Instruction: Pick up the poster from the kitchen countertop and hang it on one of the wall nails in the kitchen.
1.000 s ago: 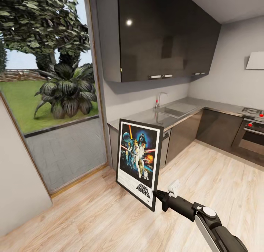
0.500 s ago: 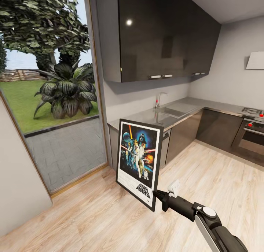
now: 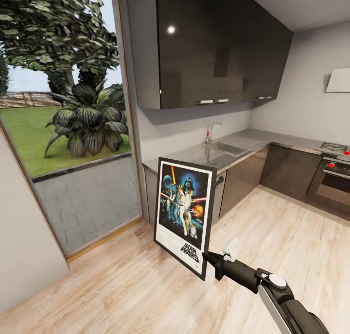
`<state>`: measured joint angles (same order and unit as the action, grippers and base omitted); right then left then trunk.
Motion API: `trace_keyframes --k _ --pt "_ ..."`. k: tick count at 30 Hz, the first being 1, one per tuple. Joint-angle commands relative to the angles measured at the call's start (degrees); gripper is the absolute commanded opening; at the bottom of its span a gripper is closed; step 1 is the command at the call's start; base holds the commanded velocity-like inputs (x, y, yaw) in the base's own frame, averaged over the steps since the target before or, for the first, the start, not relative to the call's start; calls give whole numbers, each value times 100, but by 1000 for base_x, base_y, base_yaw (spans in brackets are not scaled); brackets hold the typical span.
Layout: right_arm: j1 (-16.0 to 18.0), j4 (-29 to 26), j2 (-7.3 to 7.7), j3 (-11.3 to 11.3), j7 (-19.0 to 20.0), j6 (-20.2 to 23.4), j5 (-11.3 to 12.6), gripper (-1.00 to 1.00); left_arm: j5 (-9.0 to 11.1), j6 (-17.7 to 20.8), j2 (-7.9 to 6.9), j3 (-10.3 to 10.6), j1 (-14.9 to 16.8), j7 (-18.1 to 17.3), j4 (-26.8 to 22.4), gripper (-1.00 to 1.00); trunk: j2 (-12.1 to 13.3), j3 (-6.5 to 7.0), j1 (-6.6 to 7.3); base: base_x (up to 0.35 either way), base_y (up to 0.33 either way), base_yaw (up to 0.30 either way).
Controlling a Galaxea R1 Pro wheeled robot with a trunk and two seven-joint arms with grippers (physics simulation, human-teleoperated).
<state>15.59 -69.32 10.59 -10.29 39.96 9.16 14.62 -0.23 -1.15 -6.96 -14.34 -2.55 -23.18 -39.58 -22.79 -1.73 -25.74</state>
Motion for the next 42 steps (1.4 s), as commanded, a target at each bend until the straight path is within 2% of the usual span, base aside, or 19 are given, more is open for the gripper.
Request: trace_keyframes --k 1,20,30,42 --pt "6 -3 4 -8 6 59 76 -100 -3 -11 2 -16 0 -29 -5 100 -12 -12 -4 0 0 108" --pt "6 -3 4 -8 -22 77 67 -100 -3 -8 2 -16 0 -11 -1 100 -12 -12 -4 -9 10 261" --pt "6 -3 4 -8 -16 77 67 -100 -3 6 2 -16 0 -11 3 100 -12 -12 -4 -175 218 52" --pt "6 -11 4 -16 -23 76 58 -100 -2 16 5 -16 -1 -11 3 100 -12 -12 -4 -187 235 260"
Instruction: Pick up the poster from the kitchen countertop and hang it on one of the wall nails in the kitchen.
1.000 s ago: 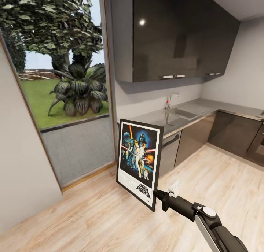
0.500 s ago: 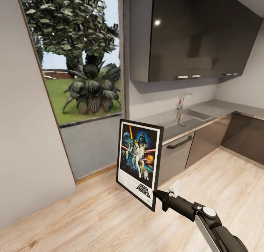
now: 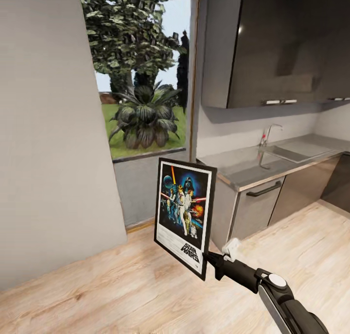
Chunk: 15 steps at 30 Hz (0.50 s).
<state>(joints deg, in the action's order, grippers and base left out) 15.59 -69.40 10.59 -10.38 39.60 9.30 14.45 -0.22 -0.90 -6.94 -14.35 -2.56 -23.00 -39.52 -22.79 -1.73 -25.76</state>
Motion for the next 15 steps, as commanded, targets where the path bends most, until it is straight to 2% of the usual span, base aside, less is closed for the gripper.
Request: trace_keyframes --k 1,15 --pt "6 -3 4 -8 13 62 75 -100 -1 -11 1 -15 1 -29 -5 100 -13 -12 -3 -82 130 292" --pt "6 -1 3 -8 13 63 75 -100 4 -33 -1 -15 1 -20 -7 100 -13 -12 -3 -16 26 293"
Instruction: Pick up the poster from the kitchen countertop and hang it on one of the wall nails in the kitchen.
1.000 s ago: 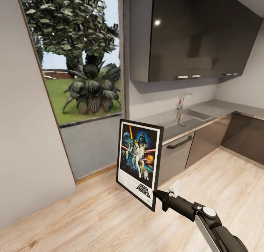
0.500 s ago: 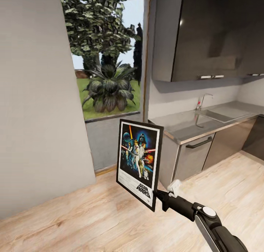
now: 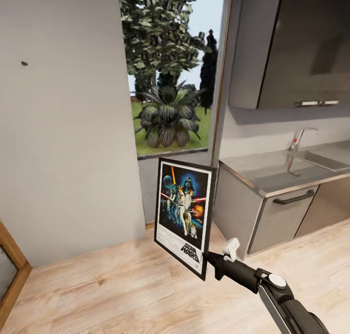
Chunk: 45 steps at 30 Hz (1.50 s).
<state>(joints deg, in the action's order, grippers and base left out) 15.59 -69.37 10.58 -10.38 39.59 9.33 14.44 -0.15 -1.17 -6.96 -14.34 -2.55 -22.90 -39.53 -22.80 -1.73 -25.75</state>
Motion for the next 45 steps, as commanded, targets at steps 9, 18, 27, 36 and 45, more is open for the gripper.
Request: trace_keyframes --k 9,18,27,36,45 --pt "5 -3 6 -8 14 60 76 -100 -3 -6 2 -17 1 -30 -6 100 -12 -12 -4 0 0 293" --pt "5 -6 6 -8 14 60 76 -100 -3 -6 6 -17 0 -30 -3 100 -12 -12 -4 0 0 293" --pt "5 -6 6 -8 19 60 76 -100 -3 -6 6 -17 0 -30 -3 100 -12 -12 -4 0 0 293" --pt "5 -6 4 -8 19 60 76 -100 -3 -6 4 -17 1 -30 -2 100 -12 -12 -4 0 1 293" --pt "5 -6 5 -8 22 58 76 -100 -3 -6 3 -17 0 -33 -2 100 -12 -12 -4 23 158 204"
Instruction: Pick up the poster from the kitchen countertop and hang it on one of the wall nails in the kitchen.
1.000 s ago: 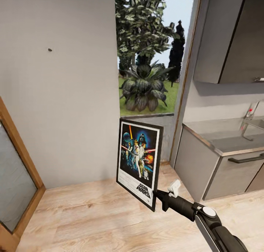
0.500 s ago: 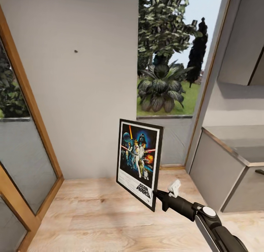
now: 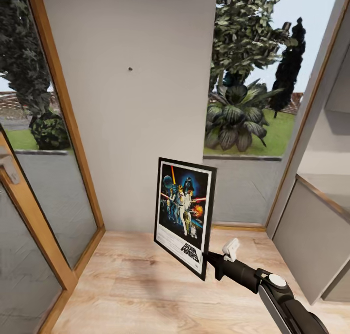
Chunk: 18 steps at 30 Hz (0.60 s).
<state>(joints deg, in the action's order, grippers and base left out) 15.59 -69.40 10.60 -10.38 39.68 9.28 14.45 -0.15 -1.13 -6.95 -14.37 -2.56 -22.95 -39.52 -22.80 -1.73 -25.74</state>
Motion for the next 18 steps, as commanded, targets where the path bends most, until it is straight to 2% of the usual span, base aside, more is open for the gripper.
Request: trace_keyframes --k 1,14,18 --pt "6 -4 4 -8 13 61 76 -100 -3 -10 1 -14 1 -30 -3 100 -12 -12 -5 81 265 58" --pt "6 -2 4 -8 14 43 84 -100 -3 -10 2 -14 1 -43 -3 100 -12 -12 -5 95 283 11" --pt "6 -2 4 -8 28 60 84 -100 -3 -14 3 -14 1 -37 -3 100 -12 -12 -5 18 96 0"
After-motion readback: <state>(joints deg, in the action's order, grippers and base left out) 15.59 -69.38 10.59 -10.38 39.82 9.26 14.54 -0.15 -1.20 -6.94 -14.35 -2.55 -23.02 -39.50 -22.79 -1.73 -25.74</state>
